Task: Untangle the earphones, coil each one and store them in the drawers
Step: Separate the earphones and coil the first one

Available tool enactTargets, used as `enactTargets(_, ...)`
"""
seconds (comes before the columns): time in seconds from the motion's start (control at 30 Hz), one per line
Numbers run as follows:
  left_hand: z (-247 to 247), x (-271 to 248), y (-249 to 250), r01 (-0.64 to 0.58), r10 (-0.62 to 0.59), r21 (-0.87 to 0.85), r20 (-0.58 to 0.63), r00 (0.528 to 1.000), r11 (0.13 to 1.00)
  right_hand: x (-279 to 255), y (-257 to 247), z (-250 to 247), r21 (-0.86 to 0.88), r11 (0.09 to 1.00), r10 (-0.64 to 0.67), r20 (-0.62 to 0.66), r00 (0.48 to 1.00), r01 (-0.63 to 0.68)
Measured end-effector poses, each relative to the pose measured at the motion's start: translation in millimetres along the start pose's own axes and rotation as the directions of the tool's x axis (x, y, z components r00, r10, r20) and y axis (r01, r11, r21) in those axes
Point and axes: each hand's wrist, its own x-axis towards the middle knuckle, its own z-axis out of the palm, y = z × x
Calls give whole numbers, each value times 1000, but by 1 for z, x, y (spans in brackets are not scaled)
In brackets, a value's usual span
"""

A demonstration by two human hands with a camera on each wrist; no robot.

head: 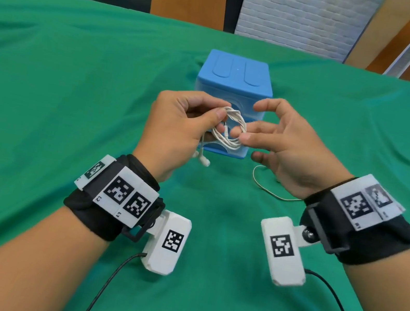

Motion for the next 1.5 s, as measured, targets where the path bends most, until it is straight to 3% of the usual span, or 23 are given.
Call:
enactTargets(0.13, 0, 1, -1, 18, -19, -23, -28, 999, 1000, 1, 2, 6, -173, 976, -143, -66, 988, 130)
enactTargets(0.37, -1, 2, -3, 32, -32, -9, -45, 998, 999, 2, 4, 4, -412, 892, -232, -60, 971, 187)
enactTargets(0.77, -1, 1, -1, 52, -51, 28, -28, 998, 998, 10, 4, 1, -428, 891, -184, -27, 983, 154)
enactTargets(1.0, 7, 2, 3, 146, -148, 56, 32, 988, 988, 4, 2, -10, -433, 896, -109, 10, 994, 102)
enactTargets(1.27, 1, -1, 20, 208, -341, 469, 218, 914, 858, -8, 1, -22, -428, 904, 92, 185, 979, -4)
enactTargets(1.5, -4, -8, 18, 297, -512, 537, 308, 802, 789, -11, 11, -19, -382, 917, 222, 251, 942, -115)
